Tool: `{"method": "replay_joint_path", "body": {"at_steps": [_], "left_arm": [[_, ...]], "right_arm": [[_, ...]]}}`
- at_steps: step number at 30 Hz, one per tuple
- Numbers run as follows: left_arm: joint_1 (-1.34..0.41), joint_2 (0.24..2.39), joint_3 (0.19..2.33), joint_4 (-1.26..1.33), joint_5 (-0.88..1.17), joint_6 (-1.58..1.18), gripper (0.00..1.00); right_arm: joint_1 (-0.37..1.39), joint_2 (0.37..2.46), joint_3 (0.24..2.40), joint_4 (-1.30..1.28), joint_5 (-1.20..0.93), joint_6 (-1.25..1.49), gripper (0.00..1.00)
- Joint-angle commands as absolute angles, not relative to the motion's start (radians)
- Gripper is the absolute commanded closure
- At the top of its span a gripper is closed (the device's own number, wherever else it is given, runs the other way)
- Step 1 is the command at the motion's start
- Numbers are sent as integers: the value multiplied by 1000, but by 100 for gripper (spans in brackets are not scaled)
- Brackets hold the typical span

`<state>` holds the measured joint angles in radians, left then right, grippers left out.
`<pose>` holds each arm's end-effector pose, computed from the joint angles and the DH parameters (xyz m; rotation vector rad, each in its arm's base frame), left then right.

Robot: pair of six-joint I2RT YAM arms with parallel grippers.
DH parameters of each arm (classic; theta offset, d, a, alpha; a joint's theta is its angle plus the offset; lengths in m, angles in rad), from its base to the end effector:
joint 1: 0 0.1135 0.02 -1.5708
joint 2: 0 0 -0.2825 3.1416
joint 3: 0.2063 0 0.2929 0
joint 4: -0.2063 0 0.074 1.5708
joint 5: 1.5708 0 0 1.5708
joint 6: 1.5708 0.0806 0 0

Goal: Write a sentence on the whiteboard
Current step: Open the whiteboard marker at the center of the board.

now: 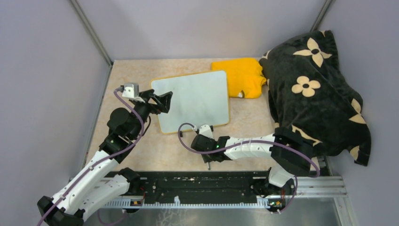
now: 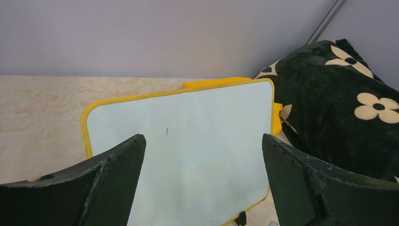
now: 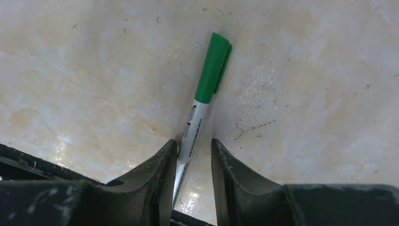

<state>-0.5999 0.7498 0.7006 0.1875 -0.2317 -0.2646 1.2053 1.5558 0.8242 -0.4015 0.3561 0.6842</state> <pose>0.2197 -0.1279 0.3729 0.0507 1.4579 -0.5431 0.1451 0.3005 0.1136 -0.5682 2.5344 0.1941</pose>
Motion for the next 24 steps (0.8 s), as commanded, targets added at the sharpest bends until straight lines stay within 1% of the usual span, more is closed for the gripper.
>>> {"method": "replay_joint_path", "body": {"at_steps": [1,11,17,21,22,24], "left_arm": [[-604,742,699,224,-206,-252,1],[-605,739,701,216,-227,-244,1],[-605,728,694,227,-224,-247,1],[-605,727,683,239,-228,-244,1],[-605,727,679,245,-230,-244,1],[-605,727,666,265,-236,-250,1]], "right_arm": [[1194,1587,838,-393,347,697,68],[1182,1622,808,-377,334,714,75],[1181,1630,791,-365,321,724,89],[1181,1596,783,-351,331,714,97],[1181,1579,779,-342,337,706,100],[1181,1515,767,-319,349,687,100]]}}
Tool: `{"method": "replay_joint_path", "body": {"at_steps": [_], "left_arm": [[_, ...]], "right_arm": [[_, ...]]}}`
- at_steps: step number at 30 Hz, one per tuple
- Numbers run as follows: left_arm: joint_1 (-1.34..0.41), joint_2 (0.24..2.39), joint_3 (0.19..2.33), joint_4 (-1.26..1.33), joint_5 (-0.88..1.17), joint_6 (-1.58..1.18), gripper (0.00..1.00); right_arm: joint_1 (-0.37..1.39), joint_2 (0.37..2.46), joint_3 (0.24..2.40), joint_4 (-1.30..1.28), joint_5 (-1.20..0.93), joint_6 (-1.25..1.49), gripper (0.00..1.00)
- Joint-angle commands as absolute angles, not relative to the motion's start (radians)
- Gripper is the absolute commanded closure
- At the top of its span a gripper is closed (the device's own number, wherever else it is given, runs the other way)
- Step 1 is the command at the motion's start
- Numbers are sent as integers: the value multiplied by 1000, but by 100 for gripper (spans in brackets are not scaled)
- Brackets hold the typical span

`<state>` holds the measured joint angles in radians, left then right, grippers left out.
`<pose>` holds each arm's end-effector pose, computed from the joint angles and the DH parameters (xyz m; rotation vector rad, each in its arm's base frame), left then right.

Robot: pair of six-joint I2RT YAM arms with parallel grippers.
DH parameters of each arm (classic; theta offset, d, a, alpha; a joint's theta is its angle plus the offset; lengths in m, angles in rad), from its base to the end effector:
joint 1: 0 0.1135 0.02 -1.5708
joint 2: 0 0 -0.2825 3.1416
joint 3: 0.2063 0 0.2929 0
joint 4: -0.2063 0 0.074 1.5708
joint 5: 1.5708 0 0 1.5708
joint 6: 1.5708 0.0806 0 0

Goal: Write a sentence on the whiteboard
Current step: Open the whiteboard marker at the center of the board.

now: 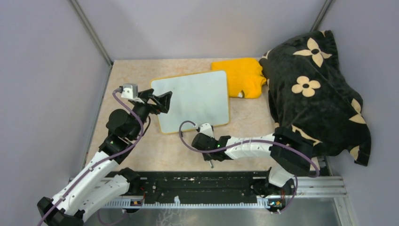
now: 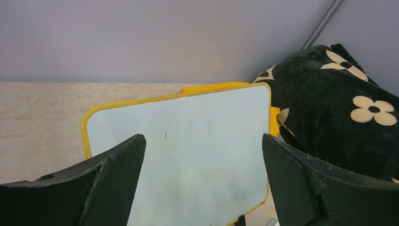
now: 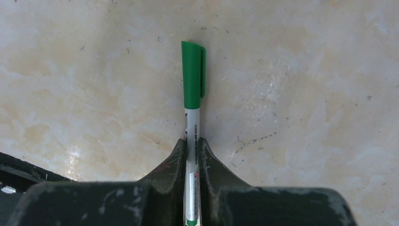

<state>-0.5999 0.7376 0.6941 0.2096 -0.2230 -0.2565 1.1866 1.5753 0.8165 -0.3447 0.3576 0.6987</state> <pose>0.2168 -0.1267 0.3762 0.0575 1.4303 -0.5517 0.1528 0.3027 0.1088 -0.5144 2.5253 0.2224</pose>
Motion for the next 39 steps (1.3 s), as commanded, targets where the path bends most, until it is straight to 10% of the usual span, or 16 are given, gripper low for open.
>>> {"method": "replay_joint_path", "body": {"at_steps": [1,21,39], "left_arm": [[-606,727,658,281,-239,-256,1],[-616,811,702,316,359,-507,1],[-617,840,787,-87,46,-814,1]], "right_arm": [[1181,1475,759,-303,354,670,100],[1183,716,563,57,299,454,100],[1183,750,594,186,224,422,100]]}}
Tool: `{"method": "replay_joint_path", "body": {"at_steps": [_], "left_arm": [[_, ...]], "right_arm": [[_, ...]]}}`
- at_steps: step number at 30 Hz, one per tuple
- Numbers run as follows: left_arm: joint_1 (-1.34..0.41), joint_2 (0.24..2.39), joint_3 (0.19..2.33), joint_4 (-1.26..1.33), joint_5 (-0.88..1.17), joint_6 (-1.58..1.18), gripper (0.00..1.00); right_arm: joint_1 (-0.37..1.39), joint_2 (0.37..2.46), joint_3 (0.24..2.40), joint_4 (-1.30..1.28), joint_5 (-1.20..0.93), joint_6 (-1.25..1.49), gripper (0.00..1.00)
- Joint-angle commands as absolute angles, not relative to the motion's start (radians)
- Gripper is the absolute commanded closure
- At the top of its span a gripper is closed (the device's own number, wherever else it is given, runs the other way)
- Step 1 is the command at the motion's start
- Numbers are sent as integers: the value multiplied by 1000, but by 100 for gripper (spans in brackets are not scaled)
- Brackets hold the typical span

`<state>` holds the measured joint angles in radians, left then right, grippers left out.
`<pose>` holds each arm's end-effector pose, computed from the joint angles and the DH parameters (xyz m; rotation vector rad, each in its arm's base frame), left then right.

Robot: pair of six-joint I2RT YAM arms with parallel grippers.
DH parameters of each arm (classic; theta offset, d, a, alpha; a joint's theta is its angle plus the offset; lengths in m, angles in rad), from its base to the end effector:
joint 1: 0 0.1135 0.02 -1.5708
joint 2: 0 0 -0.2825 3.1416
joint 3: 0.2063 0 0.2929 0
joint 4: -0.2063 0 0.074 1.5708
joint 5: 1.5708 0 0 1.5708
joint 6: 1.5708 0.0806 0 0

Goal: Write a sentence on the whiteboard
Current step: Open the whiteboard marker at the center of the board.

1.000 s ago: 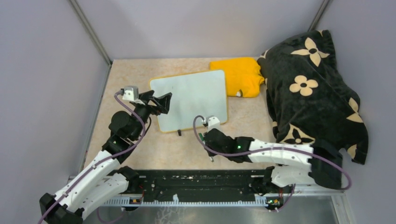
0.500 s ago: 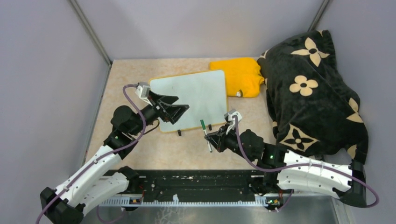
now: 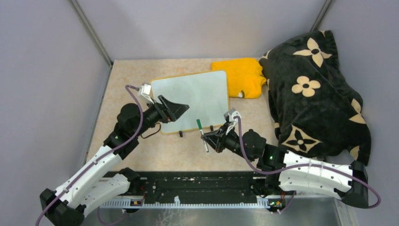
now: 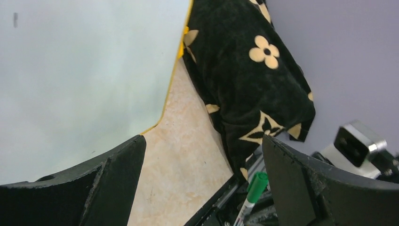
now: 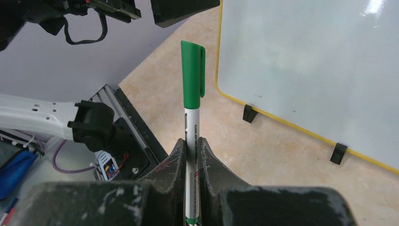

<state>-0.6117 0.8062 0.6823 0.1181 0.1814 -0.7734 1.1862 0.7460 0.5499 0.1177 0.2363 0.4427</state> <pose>0.2124 -0.1667 0.3406 0.0160 1.7153 -1.2041 0.1140 0.2314 0.2963 -0.4552 1.6944 1.0307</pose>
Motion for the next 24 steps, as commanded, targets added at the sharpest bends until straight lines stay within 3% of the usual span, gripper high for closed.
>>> {"method": "replay_joint_path", "body": {"at_steps": [1,15,24], "left_arm": [[-617,853,806,-125,34,-813,1],[-617,874,798,-112,79,-696,1],[-616,842,680,168,269,-565,1]], "right_arm": [[1183,751,594,186,224,422,100],[1183,808,611,191,210,429,100],[1183,858,621,227,167,445,100]]}}
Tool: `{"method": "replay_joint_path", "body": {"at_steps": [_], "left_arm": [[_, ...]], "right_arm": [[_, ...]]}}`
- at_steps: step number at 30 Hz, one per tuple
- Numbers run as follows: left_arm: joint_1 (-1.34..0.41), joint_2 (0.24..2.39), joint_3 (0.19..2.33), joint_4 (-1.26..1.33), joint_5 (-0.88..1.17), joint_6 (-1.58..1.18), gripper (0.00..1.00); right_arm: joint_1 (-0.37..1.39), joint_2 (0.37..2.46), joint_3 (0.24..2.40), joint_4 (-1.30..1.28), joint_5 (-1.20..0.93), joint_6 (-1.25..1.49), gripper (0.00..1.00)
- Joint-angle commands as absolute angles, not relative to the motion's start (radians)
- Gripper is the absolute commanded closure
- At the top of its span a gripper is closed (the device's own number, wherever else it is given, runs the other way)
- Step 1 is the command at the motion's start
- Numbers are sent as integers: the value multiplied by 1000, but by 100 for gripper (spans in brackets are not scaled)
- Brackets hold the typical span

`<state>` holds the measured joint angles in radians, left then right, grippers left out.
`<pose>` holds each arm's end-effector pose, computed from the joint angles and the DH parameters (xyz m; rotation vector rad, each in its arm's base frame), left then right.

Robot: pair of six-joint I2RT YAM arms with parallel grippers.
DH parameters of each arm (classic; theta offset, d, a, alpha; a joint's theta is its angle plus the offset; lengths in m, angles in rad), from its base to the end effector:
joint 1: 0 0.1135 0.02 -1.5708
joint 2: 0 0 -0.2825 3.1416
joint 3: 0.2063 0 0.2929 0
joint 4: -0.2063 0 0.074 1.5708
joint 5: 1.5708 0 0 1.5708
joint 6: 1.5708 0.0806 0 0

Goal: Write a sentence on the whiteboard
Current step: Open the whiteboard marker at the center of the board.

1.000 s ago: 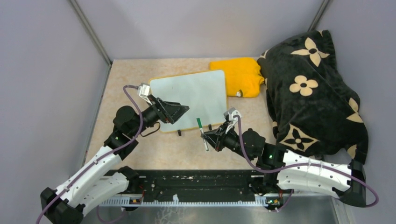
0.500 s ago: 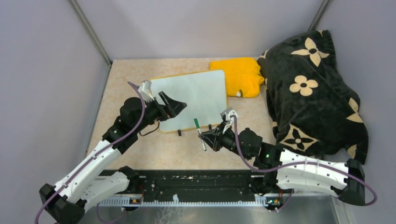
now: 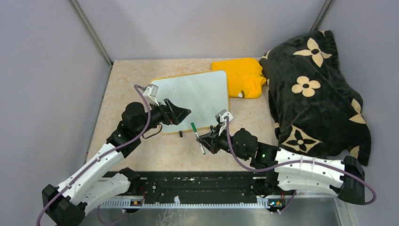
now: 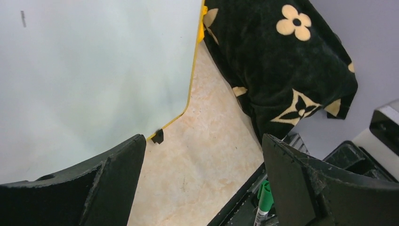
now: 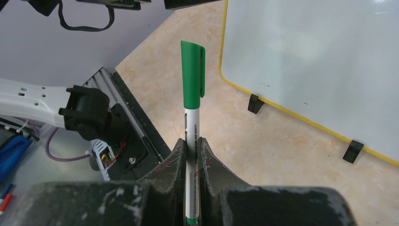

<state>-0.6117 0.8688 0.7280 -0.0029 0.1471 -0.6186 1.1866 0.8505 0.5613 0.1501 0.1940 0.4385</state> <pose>0.2241 -0.1716 0.3264 0.1100 1.8230 -1.0203 0.1183 0.2511 0.2804 -0.5200 1.7451 1.0244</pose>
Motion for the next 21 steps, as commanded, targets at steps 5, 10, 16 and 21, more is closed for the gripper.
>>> {"method": "replay_joint_path", "body": {"at_steps": [5,10,16,21], "left_arm": [[-616,856,658,229,388,-610,1],[-617,879,640,279,516,-665,1],[-616,883,604,386,635,-710,6],[-616,904,596,423,700,-723,18]], "right_arm": [[1183,867,620,241,168,445,100],[1183,874,620,261,190,445,100],[1183,879,624,284,215,446,100],[1183,884,633,290,215,444,100]]}}
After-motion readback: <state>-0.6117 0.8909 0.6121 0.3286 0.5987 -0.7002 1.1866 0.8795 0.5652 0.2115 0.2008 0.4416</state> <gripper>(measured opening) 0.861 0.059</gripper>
